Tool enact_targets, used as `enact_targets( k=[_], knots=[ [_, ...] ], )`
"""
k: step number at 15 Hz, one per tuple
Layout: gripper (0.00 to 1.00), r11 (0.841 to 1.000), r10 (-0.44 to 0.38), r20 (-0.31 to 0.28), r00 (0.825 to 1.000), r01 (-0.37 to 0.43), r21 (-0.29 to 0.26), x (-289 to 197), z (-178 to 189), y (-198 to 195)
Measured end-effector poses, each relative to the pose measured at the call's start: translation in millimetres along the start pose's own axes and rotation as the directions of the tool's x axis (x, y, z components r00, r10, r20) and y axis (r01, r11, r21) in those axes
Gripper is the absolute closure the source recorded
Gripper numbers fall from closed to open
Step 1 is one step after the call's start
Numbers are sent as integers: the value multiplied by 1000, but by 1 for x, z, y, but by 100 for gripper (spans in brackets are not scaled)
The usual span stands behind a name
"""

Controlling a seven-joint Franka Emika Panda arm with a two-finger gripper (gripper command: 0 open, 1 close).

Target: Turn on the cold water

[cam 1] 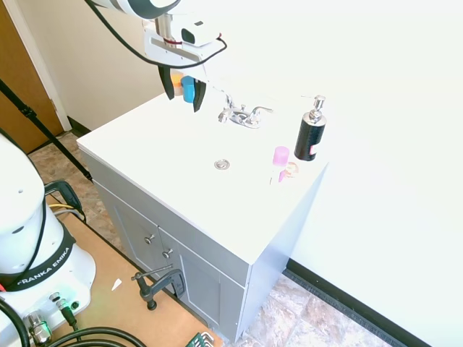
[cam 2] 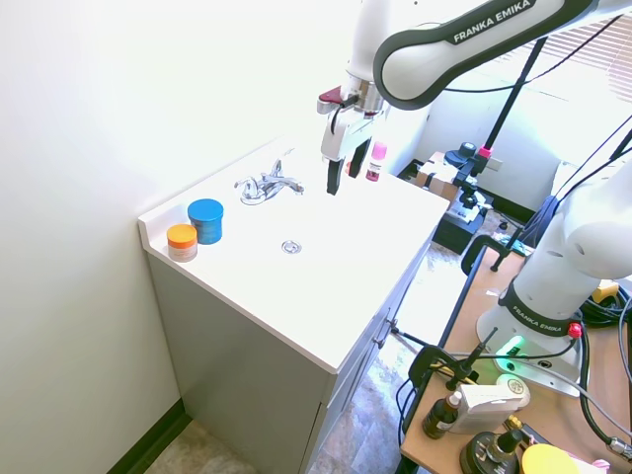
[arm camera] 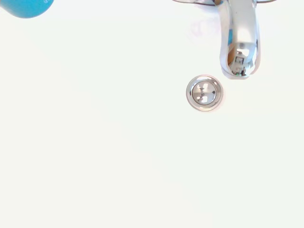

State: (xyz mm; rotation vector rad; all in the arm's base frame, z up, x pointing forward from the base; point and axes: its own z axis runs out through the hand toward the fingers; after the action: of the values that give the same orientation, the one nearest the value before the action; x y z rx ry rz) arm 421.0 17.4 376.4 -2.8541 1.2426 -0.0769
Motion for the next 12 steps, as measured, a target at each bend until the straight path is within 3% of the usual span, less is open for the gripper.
enact_targets(
  k=[8, 12],
  knots=[
    [0, 1000, 10, 2, 1000, -10, -9, -2, 4, -2],
    [0, 998, 51, -80, 995, -53, -34, 4, 9, -5]
  ],
)
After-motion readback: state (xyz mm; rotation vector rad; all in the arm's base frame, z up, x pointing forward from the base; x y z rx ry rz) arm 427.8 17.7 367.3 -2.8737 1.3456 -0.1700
